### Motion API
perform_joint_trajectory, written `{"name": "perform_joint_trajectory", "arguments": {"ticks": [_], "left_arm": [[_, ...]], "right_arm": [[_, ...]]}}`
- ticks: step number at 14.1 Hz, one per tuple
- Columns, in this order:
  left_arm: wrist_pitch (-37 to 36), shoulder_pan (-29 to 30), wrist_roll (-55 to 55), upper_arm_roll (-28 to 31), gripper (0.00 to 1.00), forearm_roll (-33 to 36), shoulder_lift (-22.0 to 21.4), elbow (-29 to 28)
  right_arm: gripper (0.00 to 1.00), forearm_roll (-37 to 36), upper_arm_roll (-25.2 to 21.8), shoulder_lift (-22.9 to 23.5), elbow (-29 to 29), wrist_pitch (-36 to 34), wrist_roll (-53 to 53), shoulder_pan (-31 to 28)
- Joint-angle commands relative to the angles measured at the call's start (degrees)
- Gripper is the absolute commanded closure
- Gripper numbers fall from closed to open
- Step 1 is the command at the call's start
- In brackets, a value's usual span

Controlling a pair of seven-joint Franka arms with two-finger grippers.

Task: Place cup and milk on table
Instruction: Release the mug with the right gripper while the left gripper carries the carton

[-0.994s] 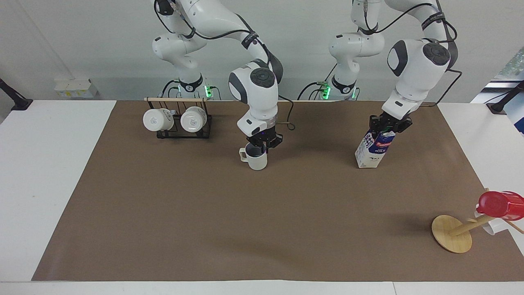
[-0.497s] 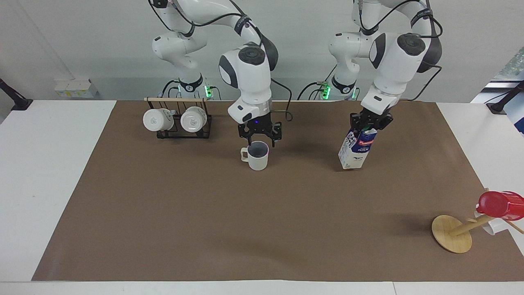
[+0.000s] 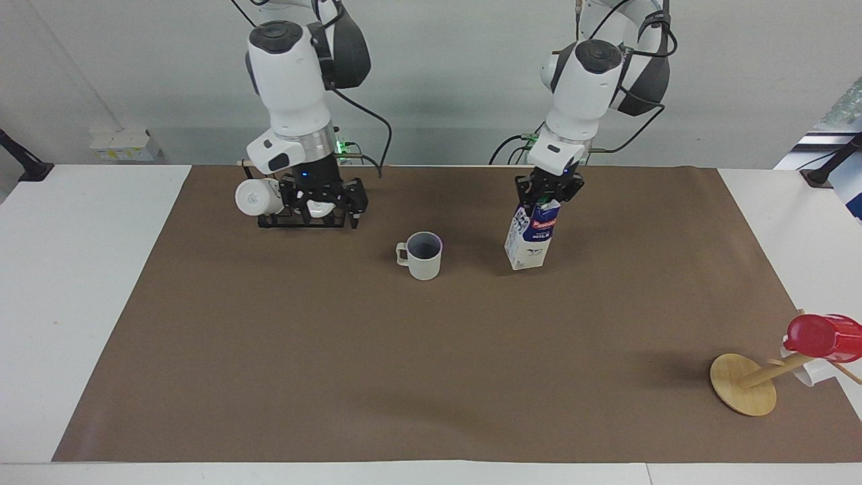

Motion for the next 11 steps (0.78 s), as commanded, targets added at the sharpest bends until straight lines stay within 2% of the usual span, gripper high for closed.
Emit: {"name": "perform_joint_trajectory", "arguments": {"ticks": [1, 3, 8, 11], "left_arm": [[-1.1, -3.0, -3.2, 0.9, 0.57, 0.4, 2.1, 3.0], [-0.8, -4.2, -4.7, 0.9, 0.57, 0.4, 3.7, 4.4], [1.7, -6.1, -6.5, 0.9, 0.57, 0.5, 8.6, 5.0], [2.9, -6.4, -7.1, 0.9, 0.57, 0.6, 9.3, 4.7]], "right_arm": [[0.0, 0.9, 0.6, -1.8, -0.6, -0.6, -5.3, -5.0], [0.0, 0.4, 0.6, -2.2, 0.7, -3.1, -9.9, -7.4], [0.0, -1.3, 0.5, -1.1, 8.0, -13.3, -10.6, -8.5], [0.0, -4.0, 0.6, -0.9, 11.5, -17.1, -14.0, -8.5]]}}
